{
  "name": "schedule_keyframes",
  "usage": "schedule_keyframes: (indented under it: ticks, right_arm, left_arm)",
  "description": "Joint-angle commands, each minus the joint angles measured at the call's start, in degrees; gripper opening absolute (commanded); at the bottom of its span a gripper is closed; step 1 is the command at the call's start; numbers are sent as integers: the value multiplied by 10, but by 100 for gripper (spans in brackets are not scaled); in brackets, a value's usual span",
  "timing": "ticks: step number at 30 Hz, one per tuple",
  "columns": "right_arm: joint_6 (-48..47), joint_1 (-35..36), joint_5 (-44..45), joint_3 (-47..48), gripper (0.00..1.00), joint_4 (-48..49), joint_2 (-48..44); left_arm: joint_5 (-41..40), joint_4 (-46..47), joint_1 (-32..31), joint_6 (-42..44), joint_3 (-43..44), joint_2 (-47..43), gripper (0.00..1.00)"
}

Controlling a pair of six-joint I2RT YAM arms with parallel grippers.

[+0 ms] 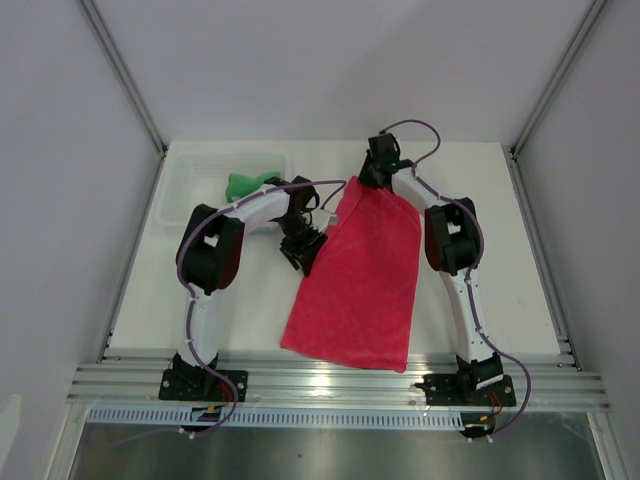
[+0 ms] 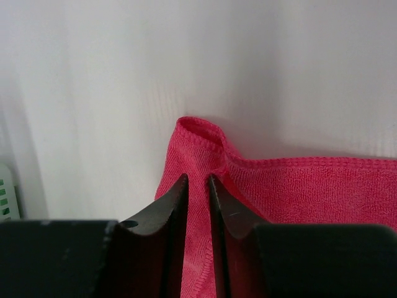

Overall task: Roll the towels
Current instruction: Flatten the towel

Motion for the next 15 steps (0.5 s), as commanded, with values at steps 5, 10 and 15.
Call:
schedule_keyframes:
  ticks: [5, 10, 15]
  right_arm:
    - [3, 3, 17, 20, 23, -10, -5]
    - [-4, 7, 27, 17, 20, -31, -6]
    - [-7, 12, 53, 17, 20, -46, -8]
  left_arm:
    - [20, -1, 4, -5, 1, -4, 50]
    - [22, -1, 4, -5, 1, -3, 50]
    - [22, -3, 4, -5, 2, -2, 50]
